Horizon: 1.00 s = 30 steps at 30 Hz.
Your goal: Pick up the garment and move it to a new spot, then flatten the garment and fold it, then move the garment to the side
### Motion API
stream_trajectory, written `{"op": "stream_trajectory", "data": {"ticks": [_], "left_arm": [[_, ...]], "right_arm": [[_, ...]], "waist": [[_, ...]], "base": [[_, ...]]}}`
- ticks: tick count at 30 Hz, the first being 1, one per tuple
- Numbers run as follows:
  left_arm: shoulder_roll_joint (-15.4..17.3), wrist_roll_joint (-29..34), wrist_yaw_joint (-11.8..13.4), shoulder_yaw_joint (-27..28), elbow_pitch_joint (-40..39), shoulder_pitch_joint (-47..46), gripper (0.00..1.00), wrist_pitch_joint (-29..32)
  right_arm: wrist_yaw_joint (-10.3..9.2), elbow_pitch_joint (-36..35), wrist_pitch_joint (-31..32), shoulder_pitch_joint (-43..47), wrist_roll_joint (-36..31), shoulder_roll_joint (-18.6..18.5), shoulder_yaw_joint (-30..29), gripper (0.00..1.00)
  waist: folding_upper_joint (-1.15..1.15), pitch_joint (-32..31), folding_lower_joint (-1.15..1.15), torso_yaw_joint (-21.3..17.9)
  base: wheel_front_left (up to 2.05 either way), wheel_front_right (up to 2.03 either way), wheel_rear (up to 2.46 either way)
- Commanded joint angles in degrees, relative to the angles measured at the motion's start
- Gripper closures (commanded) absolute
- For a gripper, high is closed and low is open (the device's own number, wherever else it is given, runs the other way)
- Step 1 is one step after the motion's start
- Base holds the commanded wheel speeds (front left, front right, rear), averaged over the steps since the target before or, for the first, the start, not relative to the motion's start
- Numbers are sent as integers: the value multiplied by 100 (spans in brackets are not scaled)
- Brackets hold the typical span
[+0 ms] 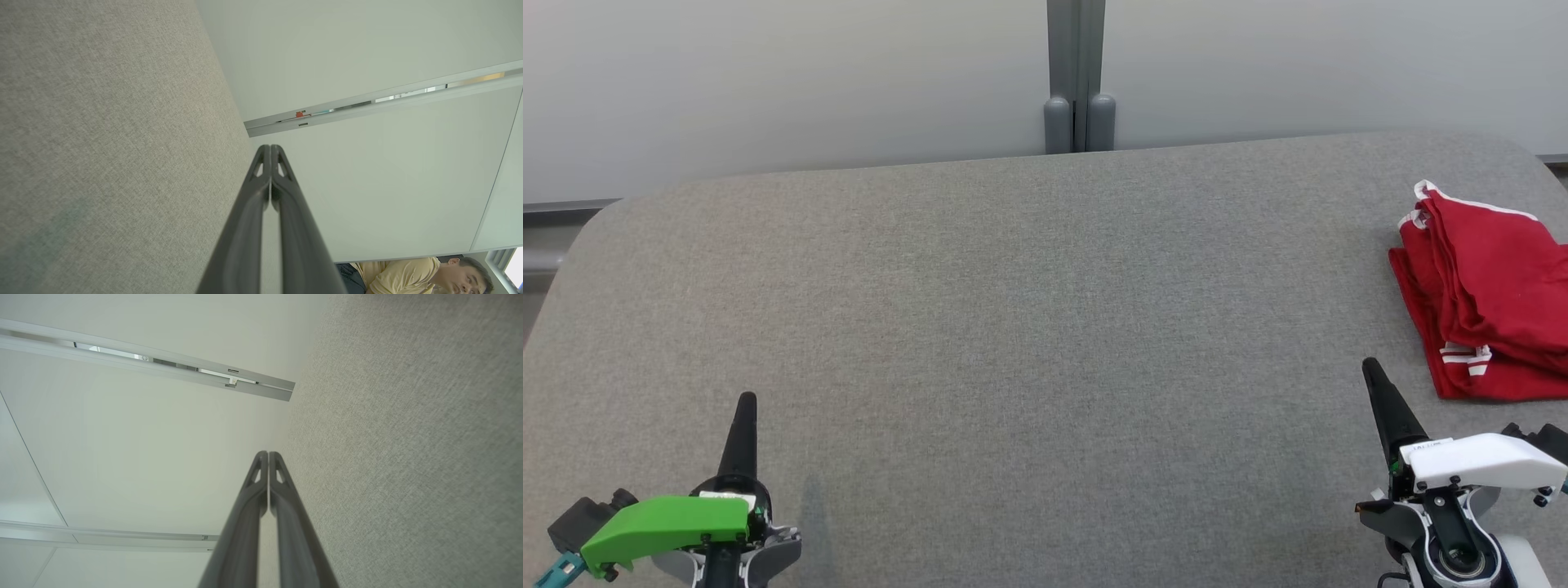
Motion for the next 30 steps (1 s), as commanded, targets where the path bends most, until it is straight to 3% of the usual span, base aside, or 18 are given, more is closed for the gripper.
{"op": "stream_trajectory", "data": {"ticks": [1, 30], "left_arm": [[33, -127, -16, 32, -41, -148, 100, 47], [28, -1144, -20, 165, -30, -234, 100, 357]], "right_arm": [[3, -7, 32, -97, 141, -7, -19, 100], [2, 70, 233, -180, 1428, 6, -75, 100]], "waist": [[0, -1, 0, 0], [0, -27, 0, -13]], "base": [[0, 0, 0], [0, 0, 0]]}}
